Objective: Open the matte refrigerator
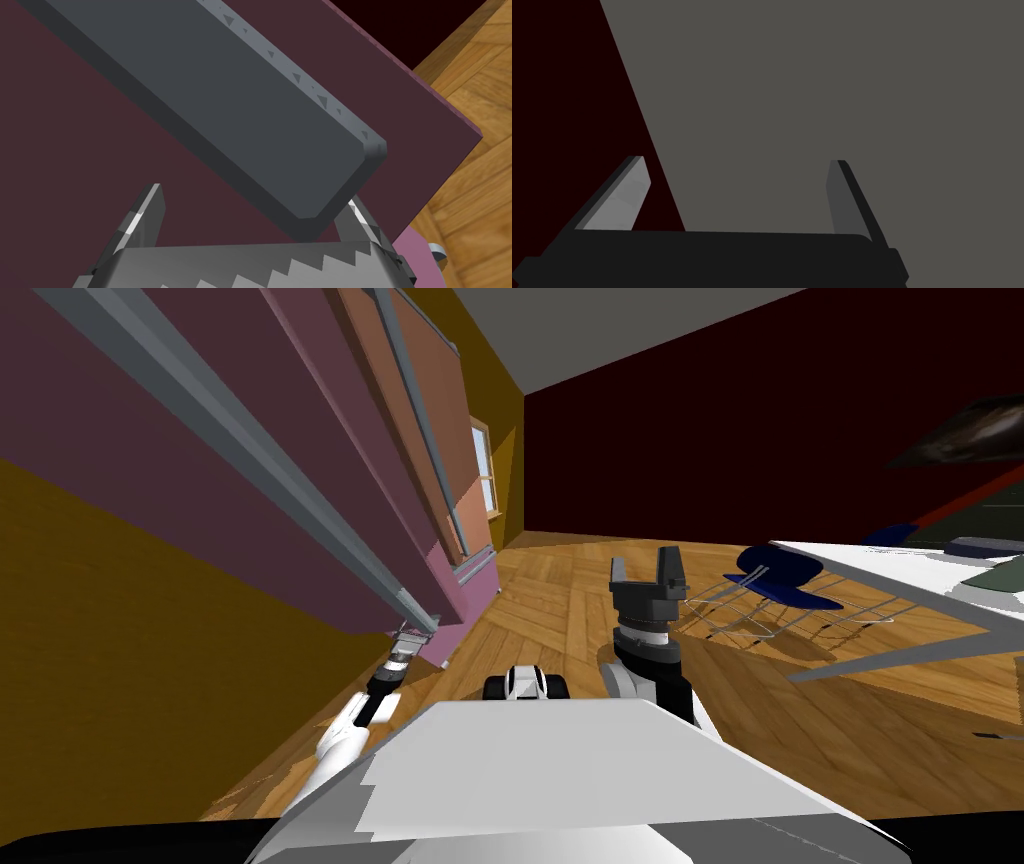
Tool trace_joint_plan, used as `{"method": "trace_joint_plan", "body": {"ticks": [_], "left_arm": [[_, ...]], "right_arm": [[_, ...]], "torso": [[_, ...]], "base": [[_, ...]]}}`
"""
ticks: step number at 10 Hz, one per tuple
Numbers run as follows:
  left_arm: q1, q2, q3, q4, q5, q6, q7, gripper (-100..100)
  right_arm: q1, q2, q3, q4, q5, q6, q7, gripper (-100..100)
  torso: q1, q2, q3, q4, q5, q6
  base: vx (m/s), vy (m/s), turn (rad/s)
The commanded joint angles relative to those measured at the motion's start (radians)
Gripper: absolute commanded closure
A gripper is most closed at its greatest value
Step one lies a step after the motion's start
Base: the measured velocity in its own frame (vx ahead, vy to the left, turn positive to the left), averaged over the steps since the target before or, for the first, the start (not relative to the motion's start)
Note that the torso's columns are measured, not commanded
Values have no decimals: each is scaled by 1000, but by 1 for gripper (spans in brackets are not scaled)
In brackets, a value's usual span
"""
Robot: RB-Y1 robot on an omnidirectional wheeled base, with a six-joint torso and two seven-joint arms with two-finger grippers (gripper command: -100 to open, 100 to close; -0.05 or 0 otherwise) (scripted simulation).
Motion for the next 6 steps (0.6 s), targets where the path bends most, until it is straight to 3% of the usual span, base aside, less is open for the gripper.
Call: {"method": "trace_joint_plan", "body": {"ticks": [1, 6], "left_arm": [[2, 0, 0, 4, -1, 2, 3, 0], [10, -1, -3, 15, -6, 12, 0, 0]], "right_arm": [[0, 0, 0, 0, 0, 0, 0, 0], [0, 0, 0, 0, 0, 0, 0, 0]], "torso": [[0, 0, 0, -3, 3, 1], [3, -9, -4, -10, 8, 1]], "base": [[10, 1, -1], [1, 0, 0]]}}
